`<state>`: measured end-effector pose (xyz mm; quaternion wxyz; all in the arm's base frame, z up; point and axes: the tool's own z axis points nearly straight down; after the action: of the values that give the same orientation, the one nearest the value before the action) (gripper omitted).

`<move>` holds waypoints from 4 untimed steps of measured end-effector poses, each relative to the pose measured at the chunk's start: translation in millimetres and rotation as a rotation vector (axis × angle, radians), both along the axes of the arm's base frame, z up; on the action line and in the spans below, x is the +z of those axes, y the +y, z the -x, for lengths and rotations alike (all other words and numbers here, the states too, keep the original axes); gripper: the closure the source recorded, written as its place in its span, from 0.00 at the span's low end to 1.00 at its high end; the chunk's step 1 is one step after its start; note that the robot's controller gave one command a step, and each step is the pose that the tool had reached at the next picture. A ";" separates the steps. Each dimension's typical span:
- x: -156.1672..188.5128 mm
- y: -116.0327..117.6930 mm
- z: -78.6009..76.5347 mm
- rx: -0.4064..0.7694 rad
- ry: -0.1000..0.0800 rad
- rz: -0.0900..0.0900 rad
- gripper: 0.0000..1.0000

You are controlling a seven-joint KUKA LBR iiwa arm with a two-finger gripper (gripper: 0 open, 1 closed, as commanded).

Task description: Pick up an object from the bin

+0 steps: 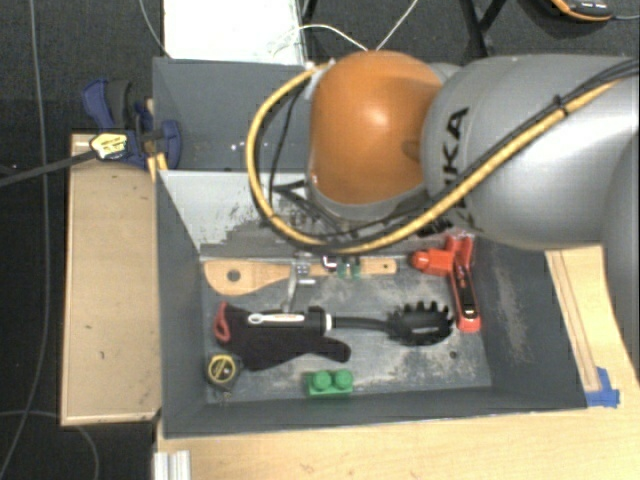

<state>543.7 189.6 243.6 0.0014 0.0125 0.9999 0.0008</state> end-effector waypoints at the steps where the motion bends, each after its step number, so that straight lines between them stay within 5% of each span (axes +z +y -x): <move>1: 0.0 0.0 0.0 -0.001 0.000 0.000 0.00; 2: -71.9 51.2 9.7 0.089 0.002 -0.001 0.00; 3: -79.7 43.7 11.9 0.086 -0.009 -0.001 0.00; 4: -147.4 65.7 37.3 0.246 0.001 -0.001 0.00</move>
Offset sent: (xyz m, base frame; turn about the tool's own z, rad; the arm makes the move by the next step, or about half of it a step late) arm -0.0085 0.0498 -0.0705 -0.0700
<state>506.5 255.3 96.2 0.0009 -0.1103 0.9939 0.0015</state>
